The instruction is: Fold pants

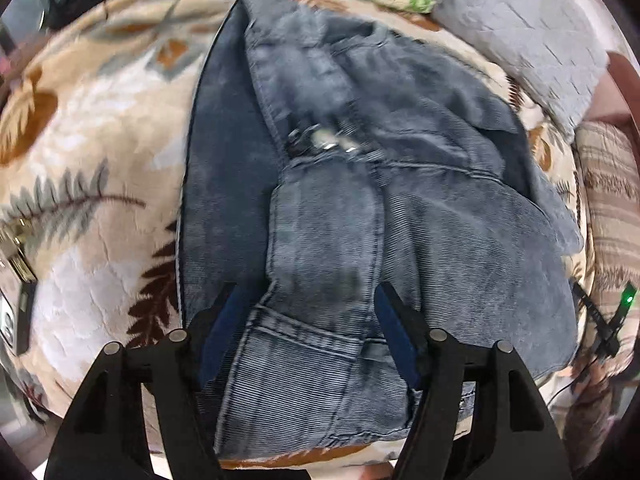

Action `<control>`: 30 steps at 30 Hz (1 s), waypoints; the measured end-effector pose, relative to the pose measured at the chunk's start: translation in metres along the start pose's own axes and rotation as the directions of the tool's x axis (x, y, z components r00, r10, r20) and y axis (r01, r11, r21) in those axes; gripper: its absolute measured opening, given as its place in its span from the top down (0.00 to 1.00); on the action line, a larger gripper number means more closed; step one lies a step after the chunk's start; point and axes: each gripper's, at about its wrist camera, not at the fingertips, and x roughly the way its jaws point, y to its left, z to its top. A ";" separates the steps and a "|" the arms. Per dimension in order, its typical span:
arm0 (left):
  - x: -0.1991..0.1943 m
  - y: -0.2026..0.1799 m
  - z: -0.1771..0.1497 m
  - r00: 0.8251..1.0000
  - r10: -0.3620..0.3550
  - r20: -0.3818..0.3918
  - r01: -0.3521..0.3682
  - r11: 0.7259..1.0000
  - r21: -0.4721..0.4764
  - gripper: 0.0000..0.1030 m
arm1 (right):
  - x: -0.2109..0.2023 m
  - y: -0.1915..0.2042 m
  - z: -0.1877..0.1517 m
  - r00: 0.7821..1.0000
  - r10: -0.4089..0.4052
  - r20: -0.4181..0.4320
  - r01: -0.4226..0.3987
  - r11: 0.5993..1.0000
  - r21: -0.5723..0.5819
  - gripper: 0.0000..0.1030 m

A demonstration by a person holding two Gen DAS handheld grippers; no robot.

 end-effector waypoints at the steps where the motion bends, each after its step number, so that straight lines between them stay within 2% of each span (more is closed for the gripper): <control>1: -0.004 -0.004 0.000 1.000 0.002 0.016 -0.002 1.000 0.014 0.35 | -0.007 0.003 0.002 1.000 -0.001 0.018 0.001 1.000 -0.031 0.82; 3: -0.012 -0.010 0.003 0.999 0.017 0.050 -0.018 0.999 0.029 0.35 | -0.020 -0.003 0.009 0.998 -0.013 0.063 0.014 1.000 -0.017 0.82; 6: -0.011 -0.015 0.007 0.996 0.065 0.067 -0.068 0.997 0.043 0.35 | -0.027 -0.030 0.021 0.992 -0.057 0.114 0.047 0.995 0.089 0.82; 8: -0.001 -0.017 0.012 0.996 0.081 0.045 -0.083 0.995 0.048 0.35 | -0.018 -0.048 0.021 0.993 -0.072 0.098 0.056 0.986 0.154 0.82; 12: 0.028 -0.013 0.008 0.988 0.151 -0.019 -0.150 0.987 0.059 0.34 | 0.010 -0.057 0.010 0.995 -0.092 0.023 0.087 0.981 0.176 0.81; 14: 0.026 -0.009 0.006 0.990 0.144 0.001 -0.144 0.988 0.053 0.33 | 0.012 -0.053 0.005 0.993 -0.117 0.034 0.109 0.979 0.172 0.80; 15: 0.023 -0.009 0.006 0.990 0.141 -0.003 -0.141 0.989 0.050 0.34 | 0.011 -0.051 0.007 0.993 -0.117 0.027 0.110 0.978 0.178 0.75; 17: 0.010 -0.004 0.010 0.994 0.105 0.000 -0.105 0.994 0.034 0.34 | 0.004 -0.051 0.013 0.993 -0.116 0.014 0.111 0.974 0.196 0.74; 19: -0.013 0.002 0.018 0.994 0.092 0.061 -0.093 0.995 0.021 0.34 | -0.008 -0.049 0.023 0.996 -0.077 0.052 0.064 0.975 0.211 0.70; 20: -0.021 0.005 0.025 0.992 0.090 0.086 -0.092 0.996 0.018 0.34 | -0.015 -0.047 0.031 0.997 -0.006 0.081 -0.012 0.974 0.226 0.65; 21: -0.028 0.007 0.034 0.991 0.090 0.102 -0.092 0.996 0.014 0.33 | -0.016 -0.046 0.037 0.995 0.041 0.094 -0.063 0.969 0.238 0.49; 22: -0.033 0.009 0.046 0.990 0.092 0.111 -0.093 0.996 0.006 0.30 | -0.017 -0.043 0.047 0.986 0.111 0.122 -0.140 0.955 0.260 0.37; 24: -0.034 0.014 0.070 0.990 0.090 0.107 -0.089 0.996 -0.014 0.27 | -0.008 -0.037 0.062 0.971 0.193 0.139 -0.226 0.932 0.282 0.33; 30: -0.010 0.028 0.127 0.995 0.061 0.073 -0.051 0.989 -0.136 0.27 | 0.053 -0.024 0.093 0.960 0.269 0.078 -0.278 0.887 0.369 0.33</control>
